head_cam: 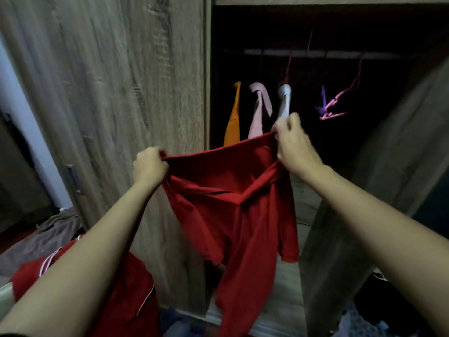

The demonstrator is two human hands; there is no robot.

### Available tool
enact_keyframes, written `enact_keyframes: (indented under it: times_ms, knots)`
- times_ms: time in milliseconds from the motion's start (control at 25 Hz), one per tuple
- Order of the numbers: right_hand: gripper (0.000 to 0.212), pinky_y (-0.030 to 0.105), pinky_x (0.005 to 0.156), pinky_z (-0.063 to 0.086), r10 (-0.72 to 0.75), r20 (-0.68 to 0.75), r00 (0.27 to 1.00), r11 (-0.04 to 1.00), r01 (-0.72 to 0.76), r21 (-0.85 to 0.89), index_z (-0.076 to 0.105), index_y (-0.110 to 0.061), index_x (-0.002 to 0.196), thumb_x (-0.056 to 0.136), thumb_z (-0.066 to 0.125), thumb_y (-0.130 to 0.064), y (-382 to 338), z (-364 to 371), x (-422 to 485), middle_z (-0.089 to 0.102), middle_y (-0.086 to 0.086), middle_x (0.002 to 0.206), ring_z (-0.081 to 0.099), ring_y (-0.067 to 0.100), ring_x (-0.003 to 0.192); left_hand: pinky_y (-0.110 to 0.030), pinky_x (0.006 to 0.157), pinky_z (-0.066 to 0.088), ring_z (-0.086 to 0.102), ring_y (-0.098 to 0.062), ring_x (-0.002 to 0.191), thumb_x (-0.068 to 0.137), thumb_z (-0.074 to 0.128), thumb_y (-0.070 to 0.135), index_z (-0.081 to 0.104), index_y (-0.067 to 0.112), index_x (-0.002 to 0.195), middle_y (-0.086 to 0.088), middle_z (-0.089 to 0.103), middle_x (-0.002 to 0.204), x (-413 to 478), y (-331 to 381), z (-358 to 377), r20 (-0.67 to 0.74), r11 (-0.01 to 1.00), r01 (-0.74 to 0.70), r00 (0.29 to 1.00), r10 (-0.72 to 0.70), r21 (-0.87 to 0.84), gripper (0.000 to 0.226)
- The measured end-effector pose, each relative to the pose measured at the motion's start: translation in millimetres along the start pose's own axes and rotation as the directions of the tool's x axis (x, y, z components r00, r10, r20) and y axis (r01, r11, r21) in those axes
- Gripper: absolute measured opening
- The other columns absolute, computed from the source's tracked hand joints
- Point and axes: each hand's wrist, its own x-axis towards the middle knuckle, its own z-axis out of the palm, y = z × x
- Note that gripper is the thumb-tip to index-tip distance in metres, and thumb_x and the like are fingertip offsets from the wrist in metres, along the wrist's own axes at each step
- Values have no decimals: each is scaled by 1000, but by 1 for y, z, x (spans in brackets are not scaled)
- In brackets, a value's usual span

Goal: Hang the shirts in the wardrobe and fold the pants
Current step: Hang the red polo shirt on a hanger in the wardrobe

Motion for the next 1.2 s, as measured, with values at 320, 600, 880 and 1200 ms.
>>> enact_keyframes:
  times_ms: [320,600,880,1200]
  knots:
    - [30,34,78,49,124,343,931,916,26,-401,63,-31,113,89,47,-27,13,28,-46,64,1,117,61,28,106,-38,80,45,59,-38,99,70,54,-6,62,6,89,-20,66,98,-11,25,14,198,957,-291,938,285,4,24]
    - [27,43,85,52,388,371,844,915,-303,-268,67,-12,105,80,56,-14,10,8,-23,60,13,115,57,36,109,-38,79,53,64,-32,95,73,53,3,67,18,98,-13,68,103,-9,15,20,267,984,-178,948,173,-6,32]
    - [29,36,80,49,306,493,814,951,-237,-200,62,-23,95,74,58,-4,12,7,-37,60,10,113,60,33,105,-41,80,53,65,-35,91,54,40,17,71,18,70,-17,72,89,8,29,11,241,851,221,964,-115,-477,35]
    - [36,29,77,41,405,362,840,914,-356,-197,71,-36,85,77,52,-6,29,-37,-30,66,-5,111,61,23,106,-22,56,47,61,-17,60,62,41,-21,72,21,60,0,68,59,17,49,16,376,820,3,889,260,-573,52]
